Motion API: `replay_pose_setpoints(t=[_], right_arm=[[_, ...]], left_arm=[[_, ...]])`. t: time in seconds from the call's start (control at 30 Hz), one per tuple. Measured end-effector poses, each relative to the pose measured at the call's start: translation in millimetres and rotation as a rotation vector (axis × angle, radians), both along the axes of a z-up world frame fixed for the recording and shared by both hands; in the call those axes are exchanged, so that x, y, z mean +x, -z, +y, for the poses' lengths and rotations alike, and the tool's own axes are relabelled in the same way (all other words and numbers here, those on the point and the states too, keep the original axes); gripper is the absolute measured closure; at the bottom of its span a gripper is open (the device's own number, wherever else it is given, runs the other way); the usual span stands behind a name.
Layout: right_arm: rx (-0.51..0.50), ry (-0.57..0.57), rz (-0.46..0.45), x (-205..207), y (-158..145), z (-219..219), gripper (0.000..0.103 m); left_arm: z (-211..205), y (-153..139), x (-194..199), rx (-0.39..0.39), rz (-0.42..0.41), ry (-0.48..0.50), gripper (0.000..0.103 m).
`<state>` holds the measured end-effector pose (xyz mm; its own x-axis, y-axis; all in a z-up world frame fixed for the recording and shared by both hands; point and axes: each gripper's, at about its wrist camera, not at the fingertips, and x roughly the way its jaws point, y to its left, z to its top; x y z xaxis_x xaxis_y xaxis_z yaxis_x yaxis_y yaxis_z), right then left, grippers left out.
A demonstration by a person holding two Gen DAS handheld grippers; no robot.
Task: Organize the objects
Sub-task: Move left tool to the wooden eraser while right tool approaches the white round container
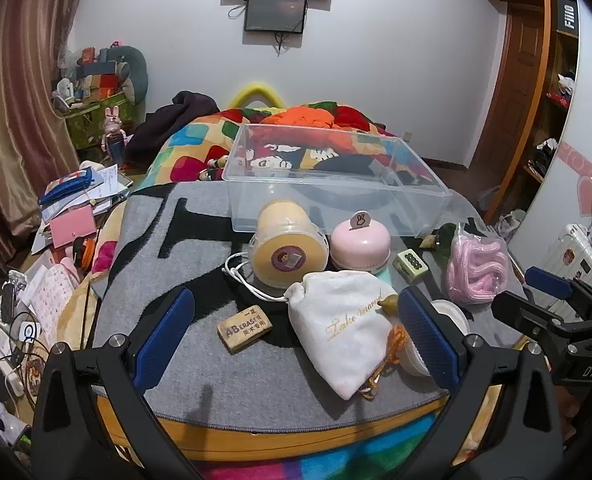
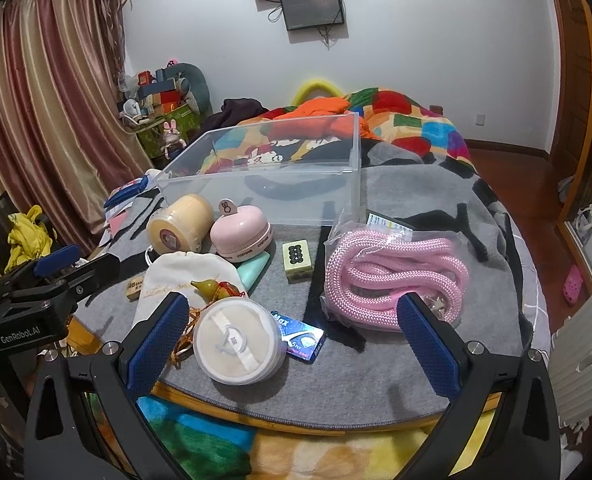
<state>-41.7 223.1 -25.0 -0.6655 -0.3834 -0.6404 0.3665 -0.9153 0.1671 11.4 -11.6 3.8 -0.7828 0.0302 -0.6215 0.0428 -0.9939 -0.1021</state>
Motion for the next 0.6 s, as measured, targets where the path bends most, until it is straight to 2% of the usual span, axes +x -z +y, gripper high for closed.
replay_pose_setpoints(t=[0.6], right_arm=[[0.008, -0.001, 0.000, -1.6, 0.5, -1.1, 0.000]], left_arm=[[1.7, 2.6, 0.4, -0.005, -0.011, 0.014, 0.000]])
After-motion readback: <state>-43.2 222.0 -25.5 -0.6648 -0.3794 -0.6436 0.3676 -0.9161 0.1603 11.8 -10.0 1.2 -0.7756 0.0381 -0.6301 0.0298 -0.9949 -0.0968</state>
